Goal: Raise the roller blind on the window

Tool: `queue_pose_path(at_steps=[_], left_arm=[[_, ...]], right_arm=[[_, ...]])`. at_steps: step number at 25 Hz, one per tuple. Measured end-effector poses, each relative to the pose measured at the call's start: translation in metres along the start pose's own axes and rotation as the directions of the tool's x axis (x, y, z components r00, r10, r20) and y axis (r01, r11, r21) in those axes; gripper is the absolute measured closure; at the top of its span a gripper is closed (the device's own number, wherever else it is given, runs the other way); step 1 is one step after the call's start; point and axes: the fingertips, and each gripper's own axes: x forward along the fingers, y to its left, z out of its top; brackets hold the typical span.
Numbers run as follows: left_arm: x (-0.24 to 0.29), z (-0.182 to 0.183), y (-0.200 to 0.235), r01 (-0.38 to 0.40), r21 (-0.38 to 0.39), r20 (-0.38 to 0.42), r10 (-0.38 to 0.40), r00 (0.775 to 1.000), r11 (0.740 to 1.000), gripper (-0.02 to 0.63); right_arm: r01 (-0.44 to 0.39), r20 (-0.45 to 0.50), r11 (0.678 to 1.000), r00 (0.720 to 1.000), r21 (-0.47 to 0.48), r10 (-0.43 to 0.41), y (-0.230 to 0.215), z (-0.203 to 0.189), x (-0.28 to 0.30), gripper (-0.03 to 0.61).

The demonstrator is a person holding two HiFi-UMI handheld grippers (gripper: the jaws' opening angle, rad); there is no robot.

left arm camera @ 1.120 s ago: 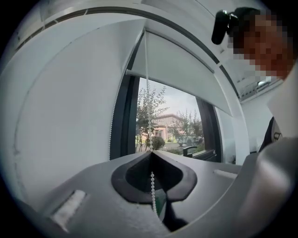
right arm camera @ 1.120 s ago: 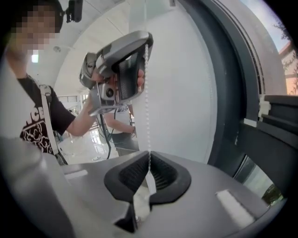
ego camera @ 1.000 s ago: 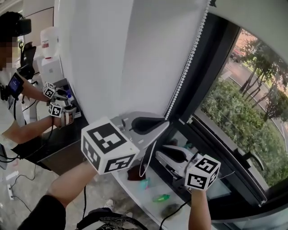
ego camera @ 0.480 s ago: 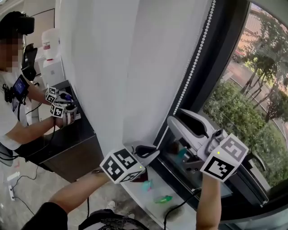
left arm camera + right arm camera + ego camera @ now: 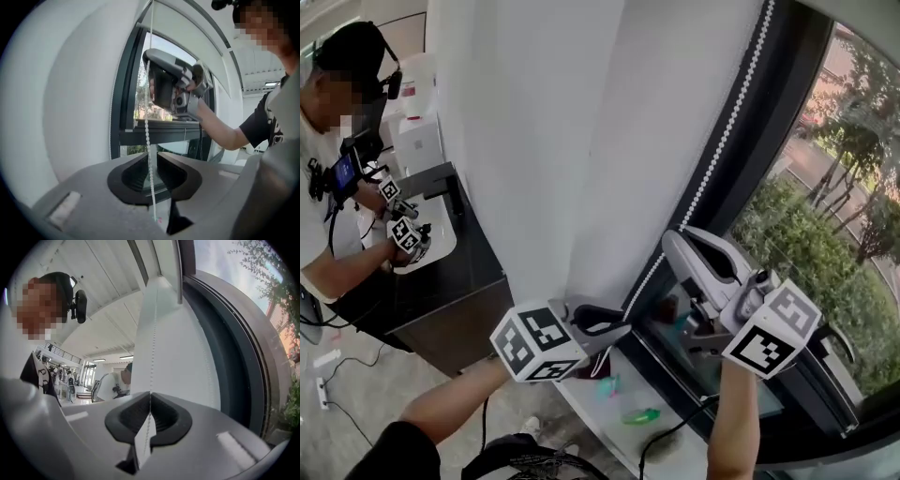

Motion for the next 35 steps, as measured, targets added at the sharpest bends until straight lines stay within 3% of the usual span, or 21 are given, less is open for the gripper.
queue_pose_path(at_steps=[2, 5, 7, 16, 20, 22, 25, 27, 31, 35], left_arm=[[-0.015, 0.029, -0.001, 0.004, -0.009, 0.092, -0.003, 0.996, 1.000, 0.540], [-0.039, 0.082, 0.003, 0.011, -0.045, 0.255, 0.000, 0.967, 0.999, 0.537], [-0.049, 0.109, 0.004, 0.014, -0.050, 0.307, 0.001, 0.952, 0.999, 0.538], [-0.032, 0.134, 0.011, -0.071, 0.013, 0.298, 0.064, 0.952, 0.997, 0.537], [-0.024, 0.146, 0.008, -0.097, 0.066, 0.298, 0.073, 0.952, 0.993, 0.539], [-0.020, 0.152, 0.004, -0.084, 0.092, 0.293, 0.054, 0.955, 0.992, 0.589], [-0.015, 0.152, 0.003, -0.073, 0.080, 0.289, 0.047, 0.956, 0.994, 0.604], [-0.014, 0.148, 0.008, -0.106, 0.080, 0.294, 0.078, 0.952, 0.991, 0.604], [-0.008, 0.116, 0.015, -0.107, 0.043, 0.242, 0.094, 0.966, 0.993, 0.604], [0.004, 0.066, 0.026, -0.120, 0.000, 0.163, 0.118, 0.980, 0.993, 0.604]], right_arm=[[-0.001, -0.004, 1.000, 1.000, -0.012, 0.001, 0.002, -0.002, -0.001, 0.566], [0.001, -0.060, 0.999, 0.998, -0.038, -0.003, 0.004, -0.019, -0.001, 0.566], [-0.001, -0.115, 1.000, 0.993, -0.030, -0.002, 0.004, -0.043, -0.001, 0.566], [0.018, -0.390, 0.997, 0.921, 0.072, 0.011, 0.016, -0.191, -0.022, 0.568], [0.030, -0.414, 0.994, 0.910, 0.103, 0.016, 0.020, -0.210, -0.032, 0.568], [0.038, -0.424, 0.995, 0.906, 0.092, 0.004, 0.017, -0.209, -0.033, 0.568], [0.036, -0.441, 0.994, 0.897, 0.101, 0.012, 0.015, -0.207, -0.037, 0.566], [0.057, -0.405, 0.993, 0.914, 0.104, -0.010, 0.010, -0.198, -0.045, 0.563], [0.109, -0.196, 0.970, 0.978, 0.215, -0.067, -0.011, -0.142, -0.063, 0.493], [0.107, -0.056, 0.966, 0.994, 0.235, -0.097, -0.022, -0.086, -0.057, 0.491]])
